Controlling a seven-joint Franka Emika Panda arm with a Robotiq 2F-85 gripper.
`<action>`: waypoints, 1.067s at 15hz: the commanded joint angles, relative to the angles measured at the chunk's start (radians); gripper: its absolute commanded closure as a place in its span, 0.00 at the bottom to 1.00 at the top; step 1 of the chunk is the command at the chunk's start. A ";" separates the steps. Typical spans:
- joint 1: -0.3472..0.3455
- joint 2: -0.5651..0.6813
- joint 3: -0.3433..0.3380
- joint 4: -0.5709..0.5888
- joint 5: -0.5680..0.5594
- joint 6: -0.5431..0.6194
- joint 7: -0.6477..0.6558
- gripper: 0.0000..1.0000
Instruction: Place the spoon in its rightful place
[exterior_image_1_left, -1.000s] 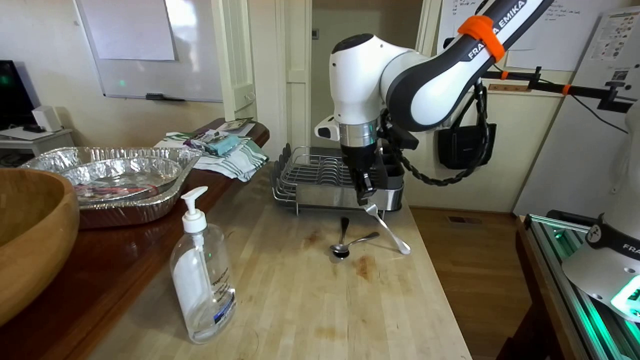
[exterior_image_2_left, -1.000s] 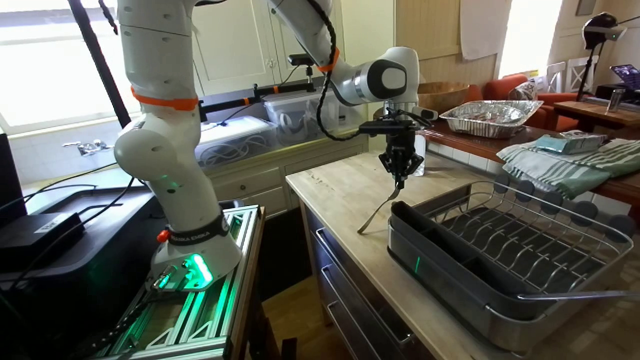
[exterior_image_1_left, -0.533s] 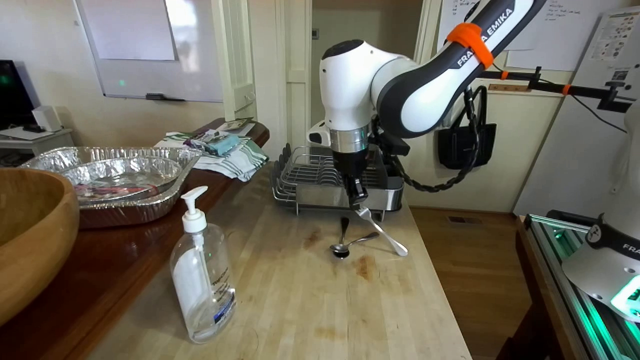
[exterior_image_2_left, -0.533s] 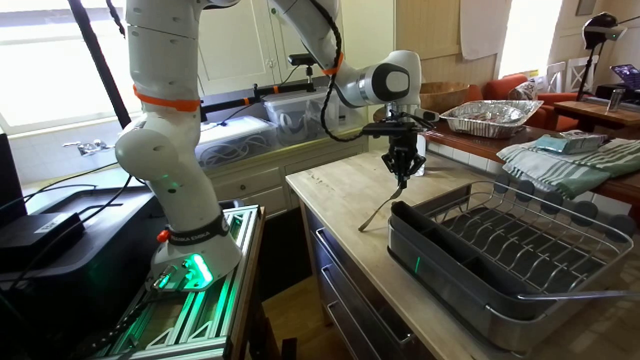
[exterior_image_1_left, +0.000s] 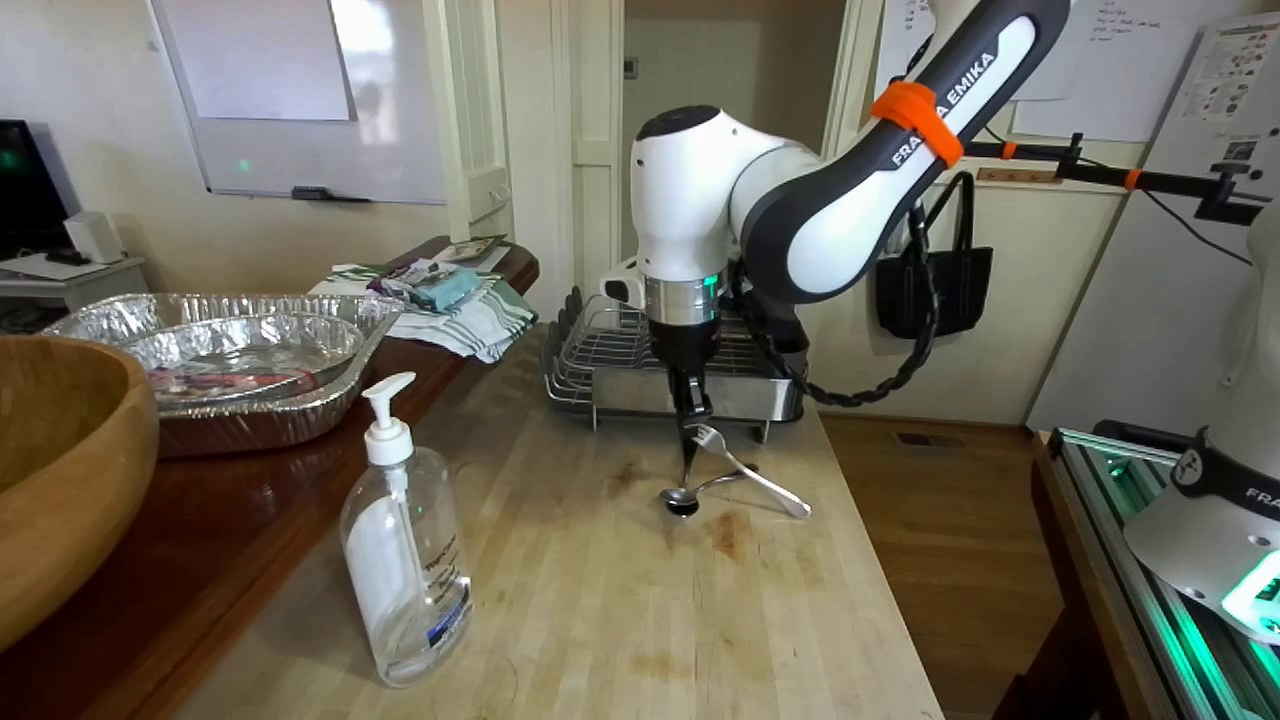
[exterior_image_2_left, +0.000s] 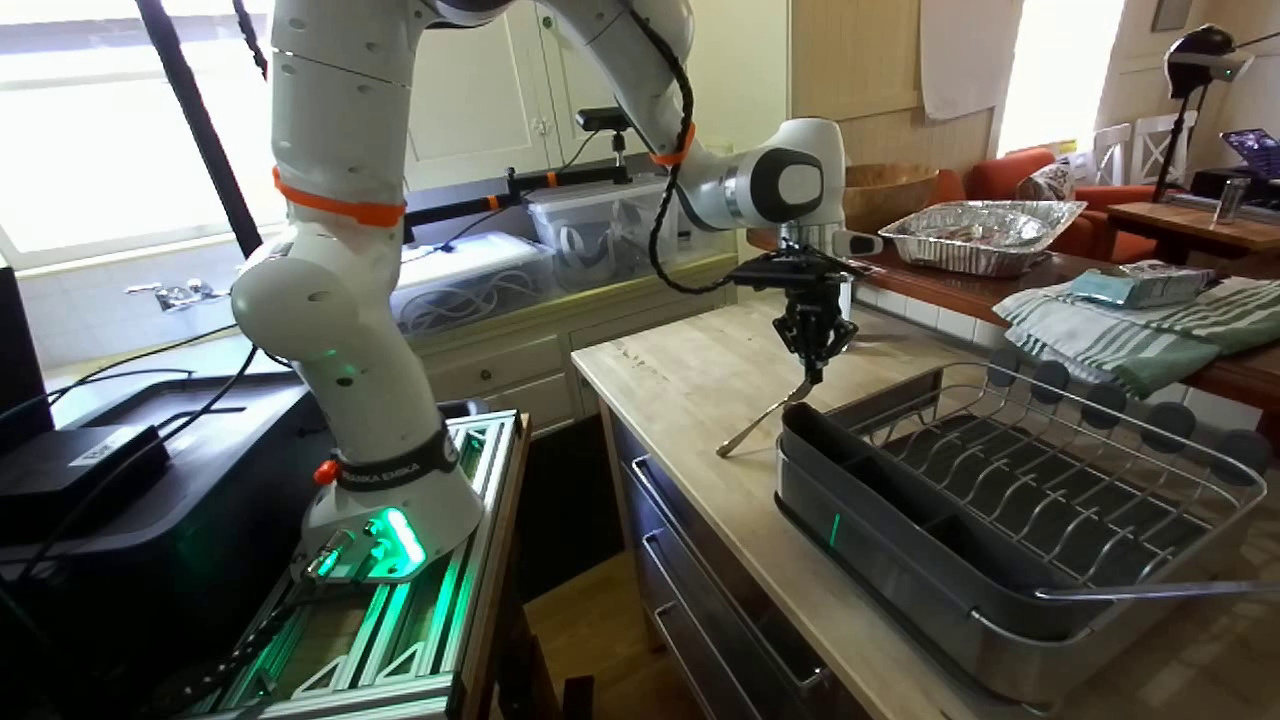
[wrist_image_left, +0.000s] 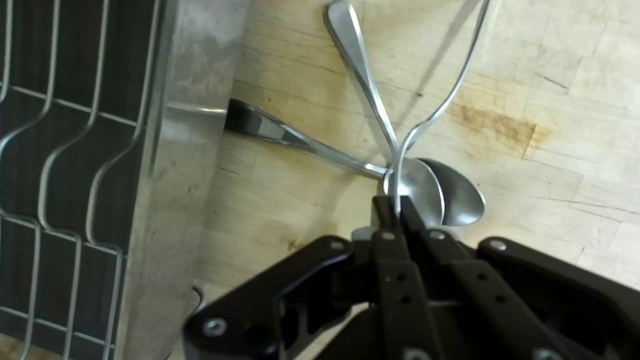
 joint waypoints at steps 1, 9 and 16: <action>0.011 0.048 -0.013 0.014 -0.012 0.075 0.043 0.99; -0.010 0.094 -0.015 0.022 0.024 0.162 0.017 0.99; -0.012 0.164 -0.042 0.056 0.046 0.246 0.052 0.99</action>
